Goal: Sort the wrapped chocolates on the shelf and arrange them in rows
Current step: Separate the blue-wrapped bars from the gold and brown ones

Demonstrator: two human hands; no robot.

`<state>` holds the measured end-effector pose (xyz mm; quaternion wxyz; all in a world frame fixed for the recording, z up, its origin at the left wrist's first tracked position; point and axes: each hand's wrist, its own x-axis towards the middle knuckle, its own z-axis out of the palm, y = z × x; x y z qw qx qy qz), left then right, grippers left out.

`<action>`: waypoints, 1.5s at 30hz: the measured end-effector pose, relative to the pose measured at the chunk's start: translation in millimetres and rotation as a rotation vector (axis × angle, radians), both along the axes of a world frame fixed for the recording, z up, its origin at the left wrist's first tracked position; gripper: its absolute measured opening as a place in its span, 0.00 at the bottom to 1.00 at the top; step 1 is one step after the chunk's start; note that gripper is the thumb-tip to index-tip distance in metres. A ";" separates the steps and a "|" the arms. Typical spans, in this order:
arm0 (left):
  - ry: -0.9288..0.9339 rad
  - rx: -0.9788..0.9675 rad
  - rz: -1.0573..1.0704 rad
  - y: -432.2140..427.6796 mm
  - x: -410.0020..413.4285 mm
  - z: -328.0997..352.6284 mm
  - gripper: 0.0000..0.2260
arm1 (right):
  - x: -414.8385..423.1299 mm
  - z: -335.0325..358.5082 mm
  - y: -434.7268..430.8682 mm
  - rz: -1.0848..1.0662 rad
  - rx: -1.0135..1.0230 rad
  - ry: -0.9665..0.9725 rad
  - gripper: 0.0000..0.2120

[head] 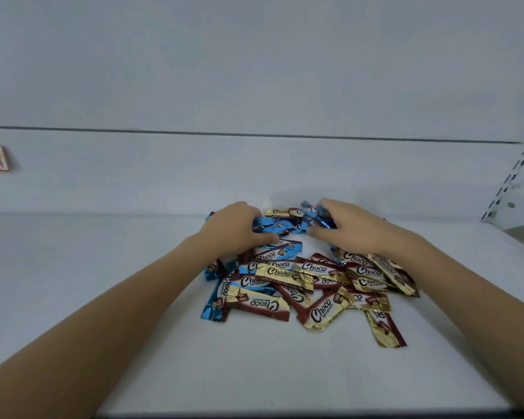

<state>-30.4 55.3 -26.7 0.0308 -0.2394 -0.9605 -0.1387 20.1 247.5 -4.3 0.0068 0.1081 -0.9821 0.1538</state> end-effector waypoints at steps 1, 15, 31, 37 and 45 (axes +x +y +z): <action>-0.003 0.042 -0.024 -1.0 0.2 1.9 0.15 | -0.3 1.9 3.4 -0.022 -0.073 0.036 0.08; -0.457 0.890 -0.088 -9.3 10.6 20.6 0.14 | -11.6 -11.9 10.1 -0.152 0.188 0.072 0.12; -0.804 1.111 -0.007 -11.3 14.9 21.0 0.12 | -13.0 -10.3 0.7 0.058 0.093 -0.012 0.17; -0.775 1.194 0.028 -11.6 14.1 20.5 0.08 | -11.5 -8.8 2.1 0.035 0.010 -0.062 0.11; -0.954 1.257 0.113 -9.9 13.2 23.8 0.04 | -8.7 -3.5 2.5 -0.130 -0.504 0.002 0.13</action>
